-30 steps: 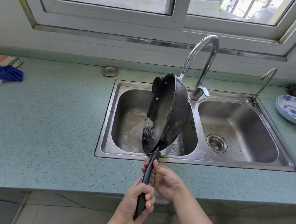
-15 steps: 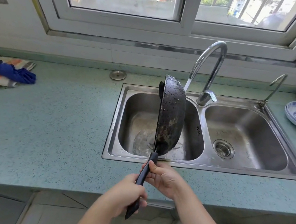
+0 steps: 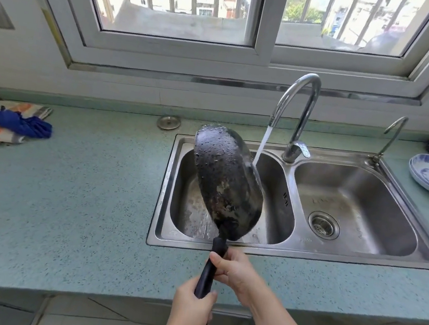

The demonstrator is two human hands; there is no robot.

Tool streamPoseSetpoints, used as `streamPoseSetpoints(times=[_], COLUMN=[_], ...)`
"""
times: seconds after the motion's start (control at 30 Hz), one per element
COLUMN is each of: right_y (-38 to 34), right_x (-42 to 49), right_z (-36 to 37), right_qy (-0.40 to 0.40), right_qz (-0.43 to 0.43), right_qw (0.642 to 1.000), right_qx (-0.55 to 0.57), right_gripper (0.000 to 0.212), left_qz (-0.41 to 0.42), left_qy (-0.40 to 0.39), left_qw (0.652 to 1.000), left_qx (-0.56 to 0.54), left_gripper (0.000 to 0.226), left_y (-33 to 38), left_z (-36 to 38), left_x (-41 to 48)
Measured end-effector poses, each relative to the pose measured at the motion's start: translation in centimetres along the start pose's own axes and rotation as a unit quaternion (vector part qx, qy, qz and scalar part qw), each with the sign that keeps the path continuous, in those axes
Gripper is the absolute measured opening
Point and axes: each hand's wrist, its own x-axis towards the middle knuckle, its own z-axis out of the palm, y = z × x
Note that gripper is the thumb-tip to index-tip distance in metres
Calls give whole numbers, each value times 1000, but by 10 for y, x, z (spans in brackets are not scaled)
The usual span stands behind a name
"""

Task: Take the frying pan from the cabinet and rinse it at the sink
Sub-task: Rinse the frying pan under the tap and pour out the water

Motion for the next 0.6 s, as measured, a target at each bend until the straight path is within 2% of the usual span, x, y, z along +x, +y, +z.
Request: streamPoseSetpoints(times=[0.3, 0.5, 0.6], right_y=[-2, -4, -7], right_x=[-4, -5, -4], right_z=[-12, -26, -33], right_qy=[47, 80, 91], right_qz=[-19, -35, -46], right_qw=[998, 994, 990], right_qx=[-38, -67, -97], right_gripper=[11, 12, 13], left_qz=[-22, -43, -53], left_qy=[-35, -83, -105], left_qw=[995, 983, 973], left_qx=[-86, -160, -197], left_gripper=[18, 8, 21], left_y=[-7, -8, -3], left_z=[13, 29, 36], left_x=[7, 10, 12])
